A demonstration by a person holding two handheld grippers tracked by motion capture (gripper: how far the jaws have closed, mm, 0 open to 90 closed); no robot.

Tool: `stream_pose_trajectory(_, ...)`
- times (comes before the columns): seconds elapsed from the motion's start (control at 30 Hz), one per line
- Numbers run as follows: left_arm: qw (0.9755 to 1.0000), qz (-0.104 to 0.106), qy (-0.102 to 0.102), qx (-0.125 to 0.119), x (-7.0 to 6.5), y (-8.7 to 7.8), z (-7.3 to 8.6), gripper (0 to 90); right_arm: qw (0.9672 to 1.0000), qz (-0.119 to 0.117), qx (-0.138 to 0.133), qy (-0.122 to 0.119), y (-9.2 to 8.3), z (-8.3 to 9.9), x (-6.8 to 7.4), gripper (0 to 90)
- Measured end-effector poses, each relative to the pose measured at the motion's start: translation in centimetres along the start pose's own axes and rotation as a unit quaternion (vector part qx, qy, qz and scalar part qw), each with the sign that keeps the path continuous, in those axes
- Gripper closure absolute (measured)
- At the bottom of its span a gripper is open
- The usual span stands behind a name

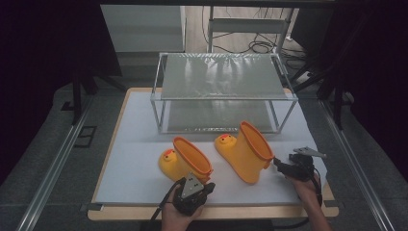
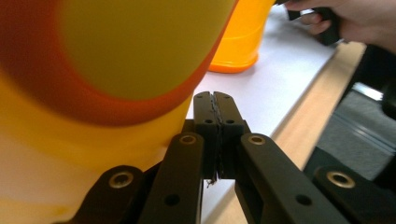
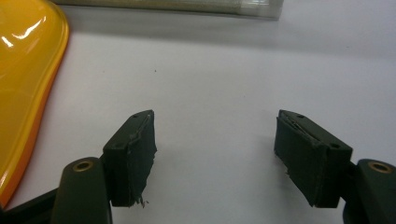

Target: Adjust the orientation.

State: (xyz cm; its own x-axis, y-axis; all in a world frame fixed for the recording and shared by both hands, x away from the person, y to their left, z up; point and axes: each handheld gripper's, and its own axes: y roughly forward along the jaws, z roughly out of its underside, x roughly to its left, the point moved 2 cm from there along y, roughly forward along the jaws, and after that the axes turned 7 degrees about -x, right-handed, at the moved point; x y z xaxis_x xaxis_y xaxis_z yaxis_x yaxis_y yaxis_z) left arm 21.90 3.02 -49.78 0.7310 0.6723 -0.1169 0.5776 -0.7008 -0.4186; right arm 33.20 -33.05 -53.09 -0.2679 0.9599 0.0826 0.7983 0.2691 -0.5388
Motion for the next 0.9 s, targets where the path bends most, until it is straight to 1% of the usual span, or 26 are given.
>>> stream_pose_trajectory(0.17, 1.0000, -0.006, 0.006, 0.001, 0.3, -0.4, 0.0, 90.0, 1.0000, 0.001, 0.000, 0.002, -0.1, 0.0, -0.1, 29.6)
stream_pose_trajectory(0.27, 1.0000, -0.006, 0.007, 0.000, 0.6, -1.1, 0.3, 90.0, 1.0000, 0.002, -0.001, 0.002, -0.1, 0.0, -0.1, 29.6)
stream_pose_trajectory(0.3, 1.0000, -0.006, 0.002, -0.001, 1.1, -1.8, 0.6, 90.0, 1.0000, 0.002, -0.001, 0.001, -0.1, 0.1, -0.1, 29.6)
stream_pose_trajectory(0.33, 1.0000, -0.006, 0.002, -0.001, 1.1, -1.8, 0.6, 90.0, 1.0000, 0.002, -0.001, 0.001, -0.1, 0.1, -0.1, 29.6)
stream_pose_trajectory(0.37, 0.9999, -0.009, -0.005, 0.000, 1.7, -2.6, 0.8, 90.0, 1.0000, 0.002, -0.001, 0.002, -0.1, 0.1, -0.2, 29.7)
stream_pose_trajectory(0.4, 0.9999, -0.009, -0.005, 0.000, 1.7, -2.6, 0.8, 90.0, 1.0000, 0.002, -0.001, 0.002, -0.1, 0.1, -0.2, 29.7)
stream_pose_trajectory(0.43, 0.9999, -0.011, -0.008, 0.000, 2.0, -3.1, 1.0, 90.0, 1.0000, 0.001, 0.000, 0.003, -0.1, 0.1, -0.2, 29.7)
stream_pose_trajectory(0.47, 0.9998, -0.014, -0.017, -0.002, 2.8, -4.1, 1.3, 90.0, 1.0000, 0.001, 0.000, 0.003, -0.1, 0.1, -0.2, 29.7)
stream_pose_trajectory(0.53, 0.9995, -0.014, -0.028, -0.004, 3.6, -5.1, 1.7, 90.0, 1.0000, 0.001, 0.000, 0.002, -0.1, 0.1, -0.2, 29.6)
stream_pose_trajectory(0.57, 0.9995, -0.014, -0.028, -0.004, 3.6, -5.1, 1.7, 90.0, 1.0000, 0.001, 0.000, 0.002, -0.1, 0.1, -0.2, 29.6)
stream_pose_trajectory(0.6, 0.9992, -0.014, -0.038, -0.005, 4.4, -6.2, 2.2, 90.0, 1.0000, 0.001, 0.001, 0.003, -0.1, 0.1, -0.2, 29.6)
stream_pose_trajectory(0.63, 0.9992, -0.014, -0.038, -0.005, 4.4, -6.2, 2.2, 90.0, 1.0000, 0.001, 0.001, 0.003, -0.1, 0.1, -0.2, 29.6)
stream_pose_trajectory(0.67, 0.9989, -0.016, -0.043, -0.006, 4.7, -6.7, 2.4, 90.0, 1.0000, 0.001, 0.001, 0.004, -0.1, 0.1, -0.2, 29.7)
stream_pose_trajectory(0.7, 0.9988, -0.020, -0.044, -0.007, 5.1, -7.3, 2.6, 90.0, 1.0000, 0.001, 0.001, 0.004, -0.1, 0.1, -0.2, 29.6)
stream_pose_trajectory(0.73, 0.9982, -0.032, -0.051, -0.009, 5.9, -8.3, 3.1, 90.0, 1.0000, 0.001, 0.002, 0.005, -0.1, 0.0, -0.2, 29.6)
stream_pose_trajectory(0.77, 0.9982, -0.032, -0.051, -0.009, 5.9, -8.3, 3.1, 90.0, 1.0000, 0.001, 0.002, 0.005, -0.1, 0.0, -0.2, 29.6)
stream_pose_trajectory(0.8, 0.9971, -0.040, -0.063, -0.012, 6.8, -9.4, 3.5, 90.0, 1.0000, 0.001, 0.003, 0.005, 0.0, 0.0, -0.2, 29.7)
stream_pose_trajectory(0.83, 0.9971, -0.040, -0.063, -0.012, 6.8, -9.4, 3.5, 90.0, 1.0000, 0.001, 0.003, 0.004, 0.0, 0.0, -0.2, 29.7)
stream_pose_trajectory(0.9, 0.9958, -0.050, -0.075, -0.017, 7.8, -10.5, 3.9, 90.0, 1.0000, 0.001, 0.004, 0.004, 0.0, 0.0, -0.2, 29.6)
